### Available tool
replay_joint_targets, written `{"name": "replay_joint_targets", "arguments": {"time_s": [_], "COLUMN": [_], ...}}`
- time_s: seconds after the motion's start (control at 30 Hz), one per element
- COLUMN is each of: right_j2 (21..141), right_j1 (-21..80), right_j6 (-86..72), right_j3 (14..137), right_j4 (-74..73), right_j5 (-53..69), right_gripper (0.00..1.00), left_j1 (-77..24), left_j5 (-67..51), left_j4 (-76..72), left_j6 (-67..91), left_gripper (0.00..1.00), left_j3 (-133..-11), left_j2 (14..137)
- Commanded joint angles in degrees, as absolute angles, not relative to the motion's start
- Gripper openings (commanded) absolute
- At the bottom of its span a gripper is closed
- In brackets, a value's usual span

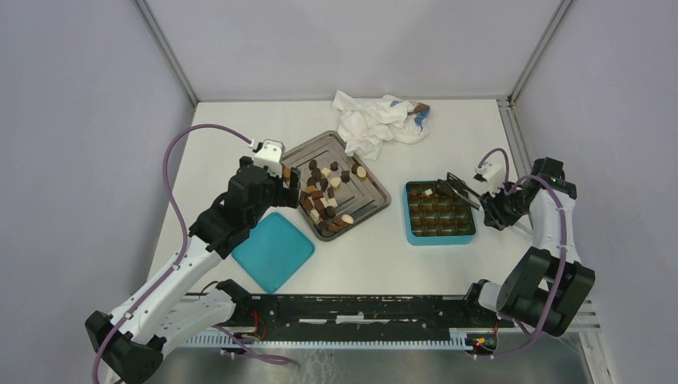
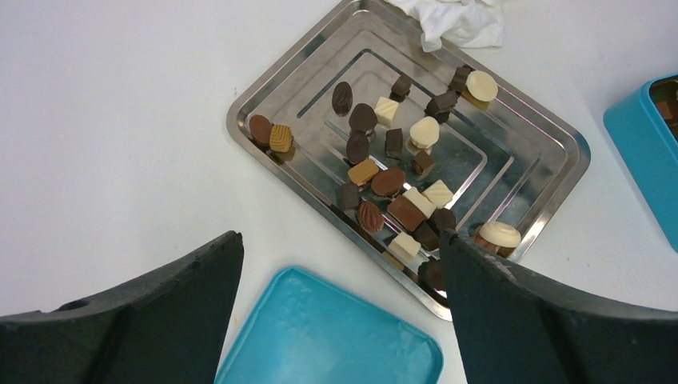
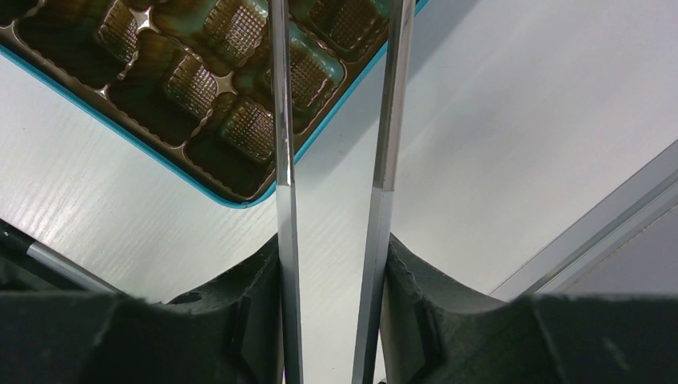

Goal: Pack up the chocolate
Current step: Place the fake chocolate in the packing box.

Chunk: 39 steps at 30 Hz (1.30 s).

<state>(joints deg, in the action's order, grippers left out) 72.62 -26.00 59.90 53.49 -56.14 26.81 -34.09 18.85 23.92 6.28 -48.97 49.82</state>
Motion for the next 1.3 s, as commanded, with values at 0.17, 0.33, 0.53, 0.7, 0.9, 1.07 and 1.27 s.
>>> {"name": "replay_joint_targets", "arguments": {"time_s": [0.17, 0.33, 0.53, 0.7, 0.9, 1.07, 1.27], "right_j2": [71.7, 70.5, 70.2, 69.4, 67.0, 62.4, 61.9], "right_j1": [-25.8, -25.8, -22.2, -17.7, -16.3, -16.3, -16.3], "right_j6": [60.3, 60.5, 55.3, 45.0, 32.6, 27.7, 28.2], "right_j3": [55.4, 57.9, 61.0, 60.4, 56.2, 51.4, 50.5], "right_j4": [-56.3, -58.6, -56.0, -44.9, -30.1, -23.6, -23.8], "right_j5": [28.3, 32.7, 41.8, 49.2, 51.2, 46.0, 43.2], "right_gripper": [0.44, 0.41, 0.39, 0.38, 0.38, 0.39, 0.4], "left_j1": [-33.8, -33.7, -33.7, -36.1, -57.9, -61.9, -63.9], "left_j5": [17.8, 15.6, -5.1, -22.8, 10.2, 19.4, 23.8], "left_j4": [22.2, 21.8, 17.4, -4.7, -2.0, 4.5, 9.6], "left_j6": [3.8, 3.8, 13.1, 41.9, 47.8, 53.0, 52.4], "left_gripper": [0.97, 0.97, 0.96, 0.86, 0.85, 0.73, 0.62], "left_j3": [-49.3, -49.2, -50.8, -44.9, -51.1, -60.3, -72.8], "left_j2": [49.3, 49.3, 53.4, 62.1, 74.9, 90.8, 105.5]}}
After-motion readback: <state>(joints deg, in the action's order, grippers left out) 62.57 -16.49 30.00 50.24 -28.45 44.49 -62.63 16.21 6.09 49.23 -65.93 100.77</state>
